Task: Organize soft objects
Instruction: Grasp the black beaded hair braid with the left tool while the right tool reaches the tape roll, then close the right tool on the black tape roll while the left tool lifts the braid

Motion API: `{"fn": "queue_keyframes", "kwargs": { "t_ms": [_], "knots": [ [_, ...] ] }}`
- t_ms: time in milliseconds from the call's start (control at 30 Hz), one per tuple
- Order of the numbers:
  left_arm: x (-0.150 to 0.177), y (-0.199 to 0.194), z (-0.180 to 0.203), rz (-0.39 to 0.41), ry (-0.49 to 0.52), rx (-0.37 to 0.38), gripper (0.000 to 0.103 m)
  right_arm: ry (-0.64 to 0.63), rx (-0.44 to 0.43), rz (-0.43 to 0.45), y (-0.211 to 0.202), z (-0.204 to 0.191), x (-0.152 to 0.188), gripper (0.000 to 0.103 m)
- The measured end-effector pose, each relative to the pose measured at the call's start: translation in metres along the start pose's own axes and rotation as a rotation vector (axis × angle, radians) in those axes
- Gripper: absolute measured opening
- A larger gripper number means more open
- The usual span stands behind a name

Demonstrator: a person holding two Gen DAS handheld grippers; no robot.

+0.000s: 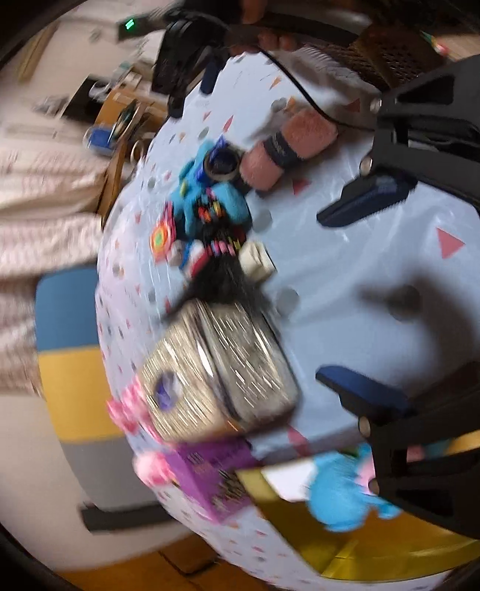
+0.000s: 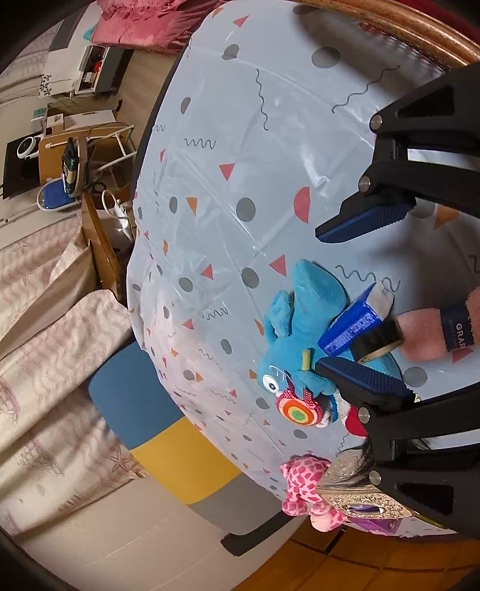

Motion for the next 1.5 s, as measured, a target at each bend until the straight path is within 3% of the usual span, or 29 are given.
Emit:
{"fn": "queue_keyframes", "kwargs": {
  "t_ms": [67,200,300,400,600,700,733,767,800,833,1033,1200,1333,1500],
  "knots": [
    [-0.012,0.003,0.014,0.025,0.065,0.028,0.054,0.009,-0.007,-0.006,0.002,0.000,0.000,0.065],
    [-0.038,0.013,0.038,0.067,0.215,0.047,0.052,0.018,-0.025,-0.010,0.002,0.000,0.001,0.065],
    [-0.058,0.027,0.058,0.100,0.356,0.033,0.054,0.027,-0.038,-0.016,0.003,0.000,0.000,0.065],
    [-0.073,0.045,0.072,0.099,0.460,0.023,0.065,0.035,-0.049,-0.020,0.004,0.001,0.000,0.065],
    [-0.088,0.091,0.092,0.072,0.656,-0.029,0.068,0.052,-0.067,-0.030,0.006,0.002,0.000,0.066],
    [-0.092,0.116,0.096,0.041,0.691,-0.054,0.069,0.056,-0.076,-0.037,0.008,0.001,0.000,0.066],
    [-0.094,0.123,0.096,0.032,0.689,-0.058,0.070,0.056,-0.078,-0.039,0.008,0.001,0.001,0.066],
    [-0.095,0.129,0.096,0.022,0.688,-0.057,0.063,0.058,-0.081,-0.041,0.009,0.001,0.001,0.066],
    [-0.096,0.136,0.097,0.010,0.684,-0.047,0.053,0.059,-0.082,-0.043,0.009,0.001,0.001,0.066],
    [-0.096,0.138,0.098,0.014,0.674,-0.036,0.033,0.059,-0.083,-0.043,0.009,0.001,0.001,0.066],
    [-0.097,0.126,0.103,0.049,0.572,0.041,0.032,0.068,-0.085,-0.037,0.009,0.002,0.001,0.066],
    [-0.097,0.070,0.094,0.102,0.432,0.168,0.032,0.073,-0.082,-0.035,0.009,0.003,0.000,0.066],
    [-0.086,0.029,0.076,0.054,0.280,0.288,0.032,0.078,-0.080,-0.037,0.009,0.004,0.001,0.066],
    [-0.048,0.003,0.037,-0.111,0.044,0.374,0.032,0.098,-0.091,-0.044,0.009,0.006,0.002,0.066]
  ]
}}
Point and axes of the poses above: each gripper's, at about its wrist camera, not at the fingertips, and y roughly the way its jaws point, z to its right, x to its underside, the point moved 7 cm from there along y, roughly the way its jaws point, and after that the axes turned 6 degrees about -x, right-handed, at the moved point
